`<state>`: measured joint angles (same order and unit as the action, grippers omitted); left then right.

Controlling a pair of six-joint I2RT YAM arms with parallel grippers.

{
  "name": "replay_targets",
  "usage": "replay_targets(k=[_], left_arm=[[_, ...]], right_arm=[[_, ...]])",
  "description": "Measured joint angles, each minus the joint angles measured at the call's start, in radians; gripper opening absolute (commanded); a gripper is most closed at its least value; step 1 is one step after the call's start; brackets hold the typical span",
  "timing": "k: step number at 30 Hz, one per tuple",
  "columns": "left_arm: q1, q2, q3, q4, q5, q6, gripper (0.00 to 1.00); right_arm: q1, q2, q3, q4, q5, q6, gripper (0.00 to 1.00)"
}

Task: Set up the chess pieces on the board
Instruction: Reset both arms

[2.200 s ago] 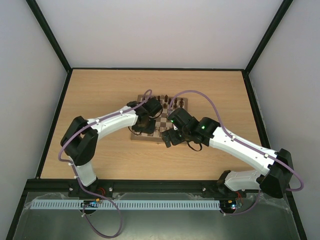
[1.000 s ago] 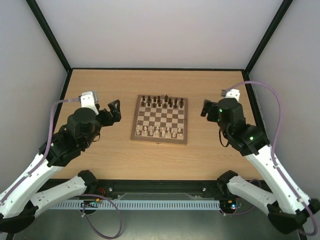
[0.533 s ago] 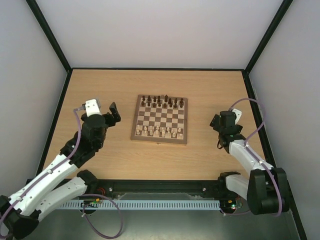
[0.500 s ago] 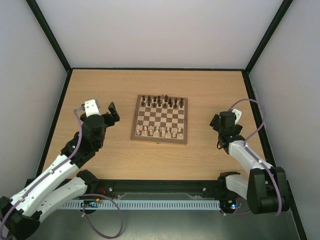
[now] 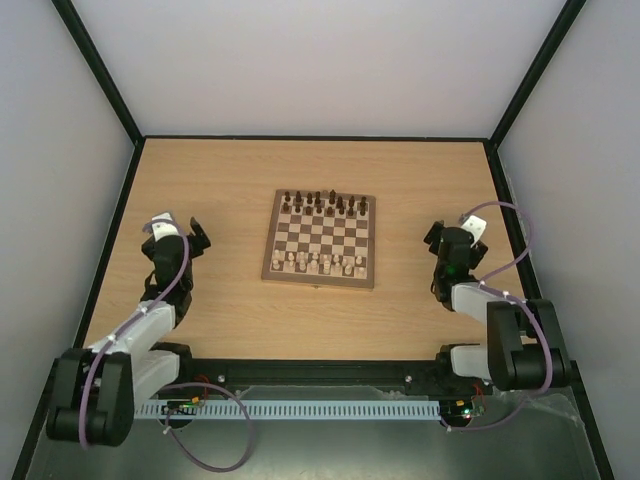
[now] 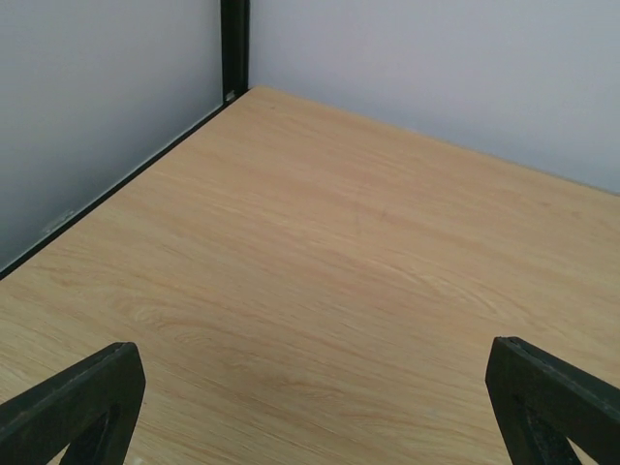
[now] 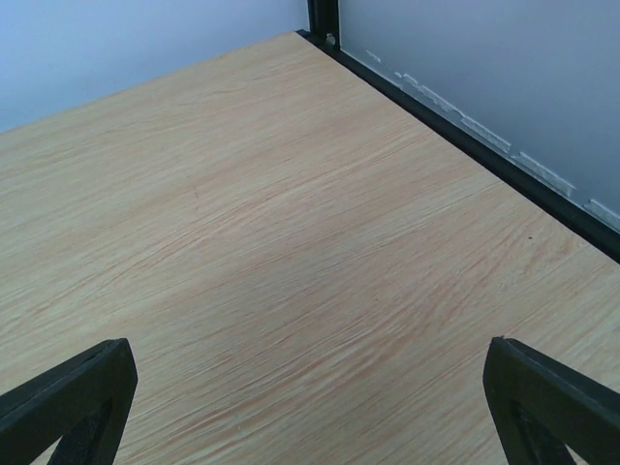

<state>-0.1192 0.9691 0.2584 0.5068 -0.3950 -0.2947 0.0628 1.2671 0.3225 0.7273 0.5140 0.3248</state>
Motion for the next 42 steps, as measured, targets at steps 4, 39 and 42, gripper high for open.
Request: replay_targets(k=[4, 39, 42], left_arm=[[0.056, 0.114, -0.002, 0.117, 0.027, 0.022, 1.00], [0.116, 0.523, 0.017, 0.570, 0.128, 0.140, 1.00], [0.121, 0.529, 0.004, 0.589, 0.157, 0.154, 0.99]], right_arm=[[-0.003, 0.068, 0.000, 0.078, -0.001, -0.013, 0.99], [0.025, 0.184, -0.082, 0.356, -0.185, -0.143, 0.99], [0.045, 0.209, -0.161, 0.463, -0.199, -0.169, 0.99]])
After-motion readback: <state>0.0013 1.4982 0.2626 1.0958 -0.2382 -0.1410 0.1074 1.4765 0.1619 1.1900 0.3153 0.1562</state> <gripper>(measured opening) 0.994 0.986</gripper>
